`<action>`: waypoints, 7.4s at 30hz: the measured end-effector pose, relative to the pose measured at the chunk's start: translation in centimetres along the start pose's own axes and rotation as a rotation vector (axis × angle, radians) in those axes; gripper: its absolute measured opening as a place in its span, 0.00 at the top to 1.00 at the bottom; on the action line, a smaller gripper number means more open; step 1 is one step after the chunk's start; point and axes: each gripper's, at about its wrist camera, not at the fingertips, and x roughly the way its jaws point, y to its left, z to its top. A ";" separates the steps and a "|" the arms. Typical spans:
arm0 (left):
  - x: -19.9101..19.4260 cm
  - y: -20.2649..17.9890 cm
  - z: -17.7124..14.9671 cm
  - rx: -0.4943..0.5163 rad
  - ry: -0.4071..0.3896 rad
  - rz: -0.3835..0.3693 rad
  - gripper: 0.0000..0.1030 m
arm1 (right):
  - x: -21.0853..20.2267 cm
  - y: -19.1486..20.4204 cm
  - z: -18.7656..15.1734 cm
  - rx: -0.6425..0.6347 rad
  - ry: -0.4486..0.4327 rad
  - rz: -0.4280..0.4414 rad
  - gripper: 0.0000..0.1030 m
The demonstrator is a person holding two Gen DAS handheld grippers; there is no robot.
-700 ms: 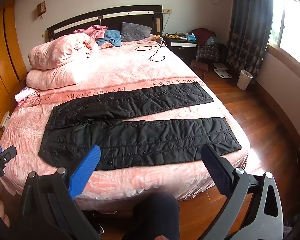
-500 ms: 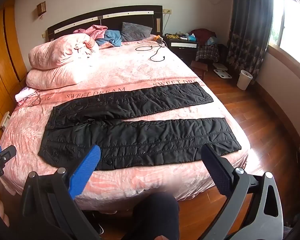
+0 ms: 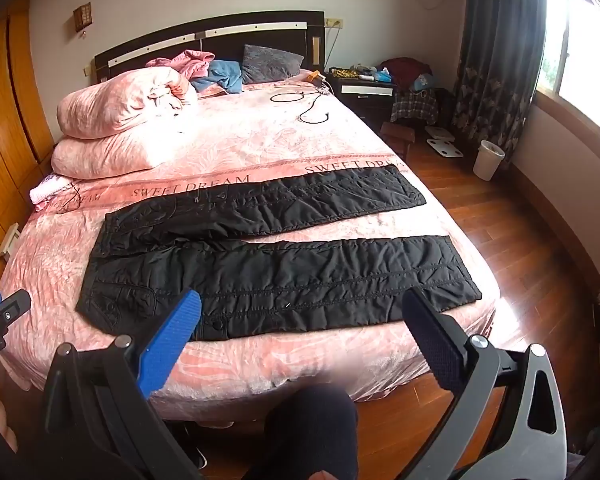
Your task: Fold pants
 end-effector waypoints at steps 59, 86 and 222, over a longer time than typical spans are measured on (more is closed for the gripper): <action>0.1 0.0 0.0 -0.001 -0.002 -0.002 0.04 | -0.4 -0.9 -0.3 0.007 0.000 -0.010 0.02; 10.3 6.2 -2.0 -0.106 0.293 -0.315 0.04 | 4.2 -1.7 -1.3 0.006 0.081 0.005 0.02; 37.1 25.5 19.5 -0.210 0.165 -0.084 0.82 | 43.2 -31.0 26.1 0.201 0.240 0.323 0.93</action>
